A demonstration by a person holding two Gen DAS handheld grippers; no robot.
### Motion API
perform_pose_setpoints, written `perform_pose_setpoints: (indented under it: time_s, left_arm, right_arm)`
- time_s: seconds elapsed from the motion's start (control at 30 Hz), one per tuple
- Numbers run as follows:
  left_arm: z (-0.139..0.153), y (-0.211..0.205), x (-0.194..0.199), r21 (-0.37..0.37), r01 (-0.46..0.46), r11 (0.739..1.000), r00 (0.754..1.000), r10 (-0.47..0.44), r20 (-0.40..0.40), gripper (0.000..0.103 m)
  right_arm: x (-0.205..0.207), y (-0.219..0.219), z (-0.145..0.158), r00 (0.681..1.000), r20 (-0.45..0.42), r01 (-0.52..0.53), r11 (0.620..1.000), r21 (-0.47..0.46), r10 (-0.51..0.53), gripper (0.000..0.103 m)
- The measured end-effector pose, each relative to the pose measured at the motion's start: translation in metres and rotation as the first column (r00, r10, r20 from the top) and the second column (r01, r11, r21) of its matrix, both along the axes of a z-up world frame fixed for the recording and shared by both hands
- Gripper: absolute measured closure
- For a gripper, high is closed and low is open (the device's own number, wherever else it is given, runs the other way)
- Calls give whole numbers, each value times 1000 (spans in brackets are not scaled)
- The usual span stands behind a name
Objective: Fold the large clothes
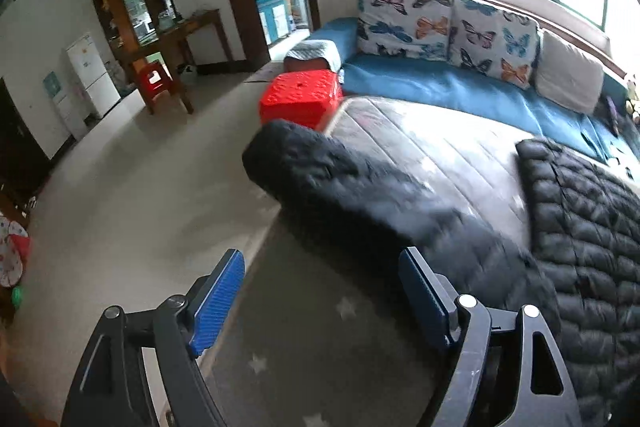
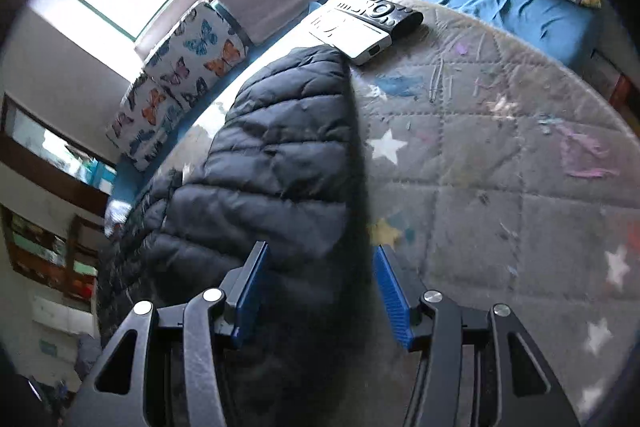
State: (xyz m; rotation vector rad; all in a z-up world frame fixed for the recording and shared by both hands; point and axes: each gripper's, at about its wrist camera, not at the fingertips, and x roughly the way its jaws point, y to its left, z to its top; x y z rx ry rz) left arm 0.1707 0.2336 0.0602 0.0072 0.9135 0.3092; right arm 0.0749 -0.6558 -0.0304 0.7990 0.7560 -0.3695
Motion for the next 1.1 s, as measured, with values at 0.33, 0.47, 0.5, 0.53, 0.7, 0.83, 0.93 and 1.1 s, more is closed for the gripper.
perform_pose_setpoints:
  time_s: [0.33, 0.47, 0.5, 0.53, 0.7, 0.83, 0.93, 1.1]
  left_arm:
    - [-35, -54, -49, -39, 41, 998, 998, -43, -47, 18]
    - [-41, -84, -49, 17, 112, 994, 992, -111, -59, 18]
    - [-41, -92, -50, 27, 133, 991, 990, -131, -59, 18]
    - [-41, -101, -51, 35, 159, 987, 986, -157, -57, 18]
    - [-41, -143, -53, 33, 278, 960, 960, -277, -44, 18]
    - [-48, -176, -47, -13, 345, 938, 936, -345, -75, 18]
    - [-52, -190, -44, -39, 376, 926, 922, -378, -82, 18]
    - [-58, -197, -43, -101, 402, 910, 908, -410, -82, 18]
  right_arm:
    - [23, 4, 11, 992, 120, -41, 999, -32, 45, 92]
    - [-13, 17, 58, 982, 182, -11, 983, -183, 45, 96]
    - [-33, 24, 77, 977, 210, 16, 968, -249, 37, 97]
    - [-41, 25, 86, 975, 218, 35, 959, -280, 28, 97]
    - [-88, 16, 92, 980, 198, 56, 962, -268, -2, 96]
    - [-71, -2, 55, 988, 155, -11, 994, -107, 27, 82]
    - [-49, -5, 37, 987, 153, -40, 998, -47, 47, 41]
    - [-4, -17, 12, 987, 153, -53, 998, 21, 49, 40]
